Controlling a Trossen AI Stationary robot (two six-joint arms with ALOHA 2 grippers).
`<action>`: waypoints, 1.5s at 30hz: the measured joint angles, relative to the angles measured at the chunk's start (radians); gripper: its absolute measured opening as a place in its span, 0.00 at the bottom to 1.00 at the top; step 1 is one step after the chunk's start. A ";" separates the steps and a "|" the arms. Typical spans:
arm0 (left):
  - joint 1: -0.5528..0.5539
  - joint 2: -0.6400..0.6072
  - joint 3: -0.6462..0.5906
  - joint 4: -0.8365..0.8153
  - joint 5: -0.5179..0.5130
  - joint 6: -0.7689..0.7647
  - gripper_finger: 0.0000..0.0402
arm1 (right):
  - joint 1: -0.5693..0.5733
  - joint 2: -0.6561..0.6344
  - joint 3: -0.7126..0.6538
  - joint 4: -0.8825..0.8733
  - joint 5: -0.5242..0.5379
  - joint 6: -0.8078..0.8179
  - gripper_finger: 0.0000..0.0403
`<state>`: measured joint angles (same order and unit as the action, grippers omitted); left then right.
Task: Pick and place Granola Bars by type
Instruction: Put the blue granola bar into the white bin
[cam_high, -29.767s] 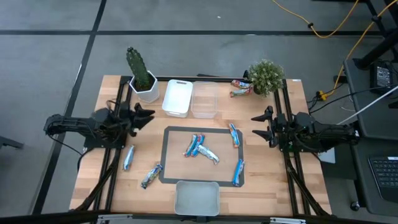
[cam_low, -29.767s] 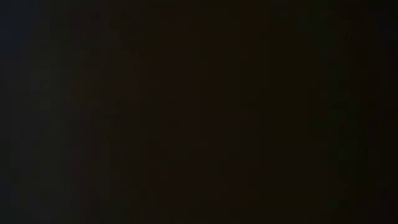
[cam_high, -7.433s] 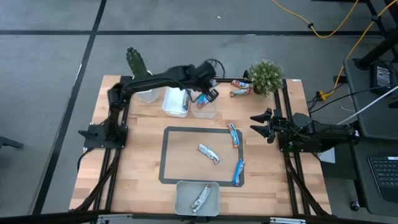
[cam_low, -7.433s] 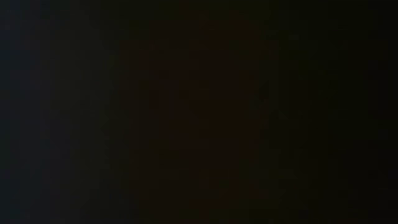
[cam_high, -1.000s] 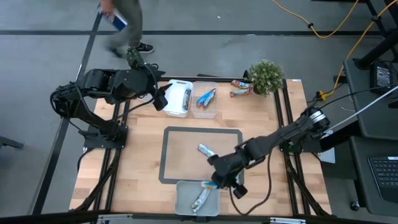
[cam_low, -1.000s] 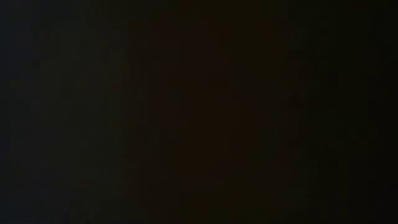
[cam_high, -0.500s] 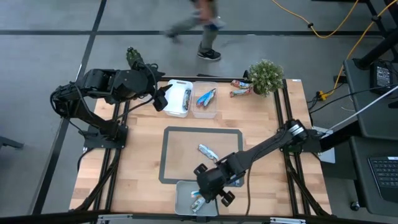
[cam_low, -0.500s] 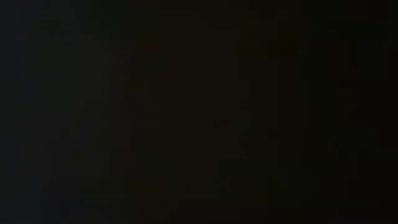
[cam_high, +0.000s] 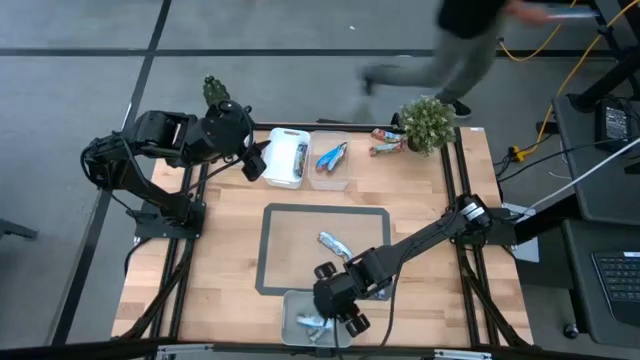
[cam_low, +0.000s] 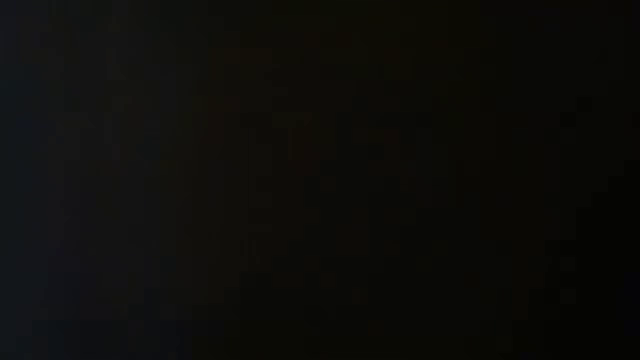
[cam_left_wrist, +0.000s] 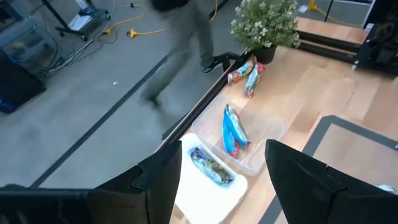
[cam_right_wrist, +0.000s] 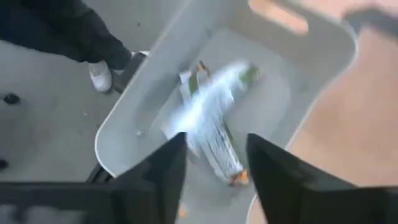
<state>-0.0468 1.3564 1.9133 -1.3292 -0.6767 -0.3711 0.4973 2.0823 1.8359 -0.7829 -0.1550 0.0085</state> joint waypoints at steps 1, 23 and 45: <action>0.000 0.000 0.000 -0.005 -0.001 -0.002 0.56 | 0.000 -0.002 0.000 -0.017 0.010 0.045 0.46; 0.000 0.000 0.000 -0.036 -0.002 -0.035 0.56 | 0.078 -0.071 -0.191 -0.574 0.223 1.392 0.60; 0.000 0.005 0.000 -0.036 -0.019 -0.031 0.56 | 0.005 -0.074 -0.469 -0.244 0.077 1.437 0.68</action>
<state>-0.0467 1.3616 1.9129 -1.3655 -0.6960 -0.4017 0.5022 2.0087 1.3670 -1.0264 -0.0776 1.4453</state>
